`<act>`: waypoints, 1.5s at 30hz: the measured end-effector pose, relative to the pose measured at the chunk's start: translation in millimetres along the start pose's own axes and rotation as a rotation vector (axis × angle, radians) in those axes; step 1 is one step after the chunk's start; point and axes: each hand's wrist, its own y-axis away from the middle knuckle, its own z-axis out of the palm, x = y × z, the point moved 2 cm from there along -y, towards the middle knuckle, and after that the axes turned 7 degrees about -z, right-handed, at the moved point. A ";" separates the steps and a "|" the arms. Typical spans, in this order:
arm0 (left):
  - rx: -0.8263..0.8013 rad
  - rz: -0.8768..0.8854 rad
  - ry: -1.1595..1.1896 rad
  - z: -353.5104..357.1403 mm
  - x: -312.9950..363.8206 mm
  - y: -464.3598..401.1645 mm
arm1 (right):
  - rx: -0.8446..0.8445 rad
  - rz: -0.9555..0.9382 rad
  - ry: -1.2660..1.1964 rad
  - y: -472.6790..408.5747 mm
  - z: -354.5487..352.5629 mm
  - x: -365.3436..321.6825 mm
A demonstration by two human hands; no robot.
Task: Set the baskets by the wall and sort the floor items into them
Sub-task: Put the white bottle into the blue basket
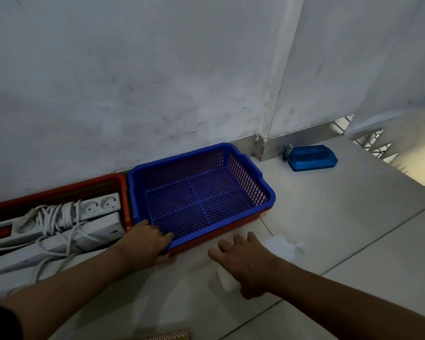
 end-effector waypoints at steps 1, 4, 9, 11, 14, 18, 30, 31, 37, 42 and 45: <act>-0.006 -0.002 0.013 -1.5 -1.3 3.0 | 0.026 -0.017 0.010 -1.2 -9.1 -5.3; -0.029 0.006 0.047 -9.6 -2.5 8.2 | 0.108 -0.053 0.030 -4.6 -39.0 -18.9; 0.094 -0.041 0.495 -43.8 -20.7 9.2 | 0.319 -0.072 0.150 -18.3 -90.1 -24.8; 0.280 -0.132 0.569 -51.9 -39.2 7.9 | 0.373 -0.067 0.200 -33.0 -106.8 -19.5; 0.437 -0.326 0.623 -47.3 -65.8 4.7 | 0.392 -0.055 0.213 -67.7 -121.9 -4.5; 0.369 -0.575 0.604 -19.9 -93.0 4.6 | 0.336 -0.052 0.171 -137.7 -118.1 13.3; 0.159 -0.666 0.825 42.1 -103.4 16.0 | 0.396 -0.056 -0.105 -248.9 -83.8 37.3; 0.168 -0.667 0.827 43.3 -102.6 15.8 | 0.432 -0.054 -0.117 -245.7 -81.9 39.9; 0.202 -0.660 0.839 43.9 -101.6 13.5 | 0.597 0.298 -0.046 -227.8 -57.0 56.4; 0.178 -0.636 0.822 34.9 -102.8 15.0 | 0.537 0.333 -0.187 -230.7 -59.3 58.5; 0.193 -0.601 0.794 24.4 -101.5 24.7 | 0.587 0.325 -0.282 -218.6 -70.9 37.8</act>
